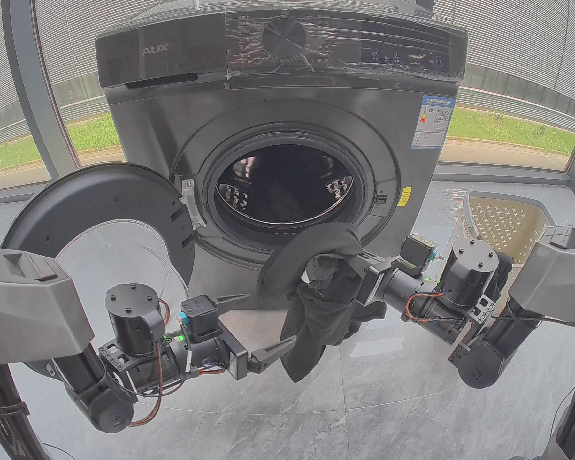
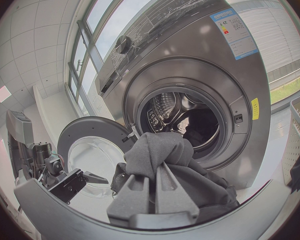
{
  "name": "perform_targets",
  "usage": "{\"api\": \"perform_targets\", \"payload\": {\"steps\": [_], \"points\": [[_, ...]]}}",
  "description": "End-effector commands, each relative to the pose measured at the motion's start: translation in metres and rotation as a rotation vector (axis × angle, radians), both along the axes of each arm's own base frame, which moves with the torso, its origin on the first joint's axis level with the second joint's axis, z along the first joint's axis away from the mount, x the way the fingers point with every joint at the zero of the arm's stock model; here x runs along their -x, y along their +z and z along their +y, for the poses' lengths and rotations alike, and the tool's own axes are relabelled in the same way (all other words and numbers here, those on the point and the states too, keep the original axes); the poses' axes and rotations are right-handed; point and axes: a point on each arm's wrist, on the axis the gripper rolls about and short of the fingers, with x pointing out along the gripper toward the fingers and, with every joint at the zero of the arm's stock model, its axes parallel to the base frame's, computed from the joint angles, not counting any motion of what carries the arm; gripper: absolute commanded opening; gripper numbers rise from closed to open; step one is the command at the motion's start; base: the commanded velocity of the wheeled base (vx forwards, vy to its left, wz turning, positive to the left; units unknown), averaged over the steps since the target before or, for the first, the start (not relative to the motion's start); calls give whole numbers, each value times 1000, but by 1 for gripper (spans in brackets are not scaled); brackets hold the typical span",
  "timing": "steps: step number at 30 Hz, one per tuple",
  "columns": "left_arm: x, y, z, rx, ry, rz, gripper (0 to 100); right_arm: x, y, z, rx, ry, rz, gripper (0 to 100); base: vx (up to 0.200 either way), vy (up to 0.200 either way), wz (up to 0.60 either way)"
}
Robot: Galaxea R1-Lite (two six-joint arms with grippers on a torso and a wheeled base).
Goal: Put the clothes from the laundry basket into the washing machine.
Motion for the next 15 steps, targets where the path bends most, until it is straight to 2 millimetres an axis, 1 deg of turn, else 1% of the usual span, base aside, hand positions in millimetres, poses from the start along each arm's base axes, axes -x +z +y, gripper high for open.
{"api": "perform_targets", "payload": {"steps": [1,4,7,8,10,11,15], "points": [[-5,-14,-19,-8,-48,21,100,1,-4,7,5,-6,6,0,0,0,0],[-13,-19,-29,-3,-54,15,100,1,-5,12,2,-9,4,0,0,0,0],[-20,-22,-34,5,-50,7,100,3,-5,14,1,-3,3,0,0,0,0],[-26,-22,-37,16,-48,-2,100,4,-4,15,-1,2,2,0,0,0,0],[-28,-22,-38,23,-45,0,100,5,-5,16,2,5,4,0,0,0,0],[-33,-20,-40,54,-39,13,100,5,-5,17,1,7,3,0,0,0,0],[-41,-14,-46,150,-27,65,100,6,-5,18,1,10,3,0,0,0,0]]}}
